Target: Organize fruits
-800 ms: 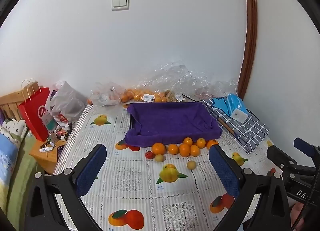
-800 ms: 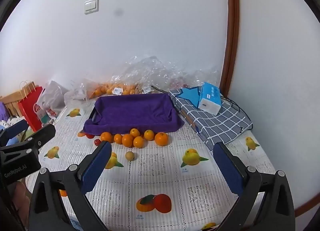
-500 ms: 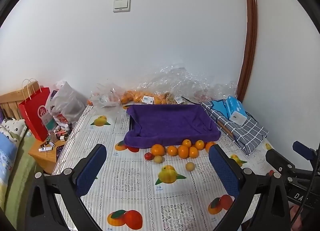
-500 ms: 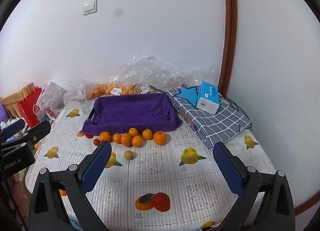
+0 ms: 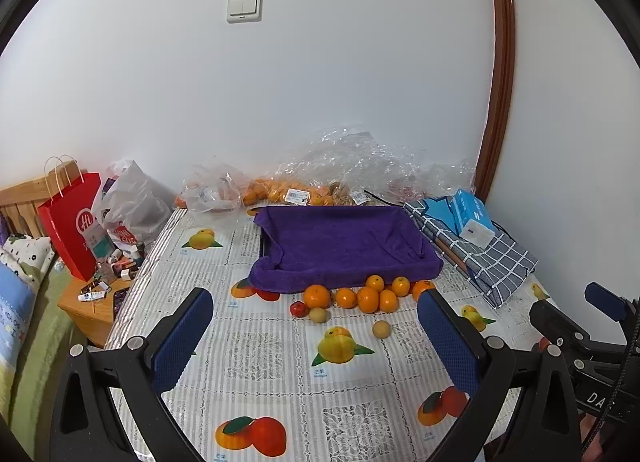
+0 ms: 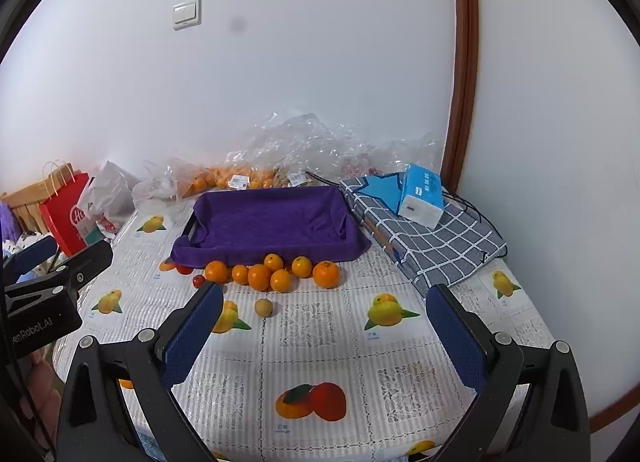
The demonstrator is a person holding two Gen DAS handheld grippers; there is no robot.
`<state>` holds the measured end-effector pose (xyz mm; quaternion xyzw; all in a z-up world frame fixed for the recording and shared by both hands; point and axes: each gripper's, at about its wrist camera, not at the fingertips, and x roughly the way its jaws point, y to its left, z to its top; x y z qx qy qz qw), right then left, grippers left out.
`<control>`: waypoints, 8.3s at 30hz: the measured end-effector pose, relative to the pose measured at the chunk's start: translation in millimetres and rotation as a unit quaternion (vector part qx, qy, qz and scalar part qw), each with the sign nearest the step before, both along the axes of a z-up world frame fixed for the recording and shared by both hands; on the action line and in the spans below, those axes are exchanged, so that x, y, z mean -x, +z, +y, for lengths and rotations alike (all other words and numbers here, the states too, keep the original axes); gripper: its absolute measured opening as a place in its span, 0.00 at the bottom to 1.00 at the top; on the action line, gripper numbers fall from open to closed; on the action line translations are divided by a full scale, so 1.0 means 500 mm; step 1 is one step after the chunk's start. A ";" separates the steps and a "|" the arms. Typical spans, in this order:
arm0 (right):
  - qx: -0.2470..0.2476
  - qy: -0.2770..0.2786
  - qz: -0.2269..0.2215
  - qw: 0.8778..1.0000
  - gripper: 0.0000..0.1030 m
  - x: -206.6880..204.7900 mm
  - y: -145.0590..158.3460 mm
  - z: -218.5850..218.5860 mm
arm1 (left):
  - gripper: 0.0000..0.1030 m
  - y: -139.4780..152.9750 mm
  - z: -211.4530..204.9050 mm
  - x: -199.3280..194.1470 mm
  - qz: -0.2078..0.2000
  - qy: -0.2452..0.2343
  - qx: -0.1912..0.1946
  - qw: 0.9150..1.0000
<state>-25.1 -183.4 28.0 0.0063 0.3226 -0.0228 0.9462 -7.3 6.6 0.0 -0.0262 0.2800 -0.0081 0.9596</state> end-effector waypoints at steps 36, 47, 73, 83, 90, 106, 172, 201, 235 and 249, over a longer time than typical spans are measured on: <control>-0.005 -0.009 -0.001 1.000 0.98 0.011 -0.002 -0.007 | 1.00 0.009 -0.014 0.014 -0.005 -0.006 0.004 1.000; -0.001 -0.010 -0.003 1.000 0.98 0.016 0.003 -0.006 | 1.00 0.006 -0.022 0.016 -0.004 -0.007 0.004 1.000; -0.009 0.010 0.020 1.000 0.98 -0.082 -0.086 0.021 | 1.00 -0.081 0.027 -0.069 0.012 -0.013 -0.008 1.000; -0.011 0.001 0.068 0.998 0.96 -0.155 -0.193 0.027 | 0.99 -0.170 0.087 -0.146 0.054 -0.006 0.016 0.998; -0.027 0.002 0.106 0.994 0.83 -0.213 -0.262 0.015 | 0.99 -0.247 0.118 -0.208 0.102 -0.007 0.013 0.995; -0.015 0.018 0.142 0.990 0.69 -0.291 -0.358 0.019 | 0.98 -0.372 0.189 -0.275 0.170 0.006 0.038 0.985; -0.021 0.040 0.123 0.991 0.41 -0.405 -0.395 -0.013 | 0.26 -0.373 0.080 -0.353 0.150 -0.087 0.046 0.984; -0.039 0.049 0.077 0.995 0.41 -0.354 -0.314 -0.026 | 0.22 -0.250 0.088 -0.359 0.094 -0.084 0.079 0.989; -0.040 0.043 0.055 0.997 0.41 -0.563 -0.265 -0.007 | 0.22 -0.228 0.034 -0.574 0.104 -0.102 0.046 0.988; -0.024 0.055 0.094 0.994 0.41 -0.616 -0.349 0.010 | 0.22 -0.296 0.015 -0.623 0.142 -0.101 0.042 0.984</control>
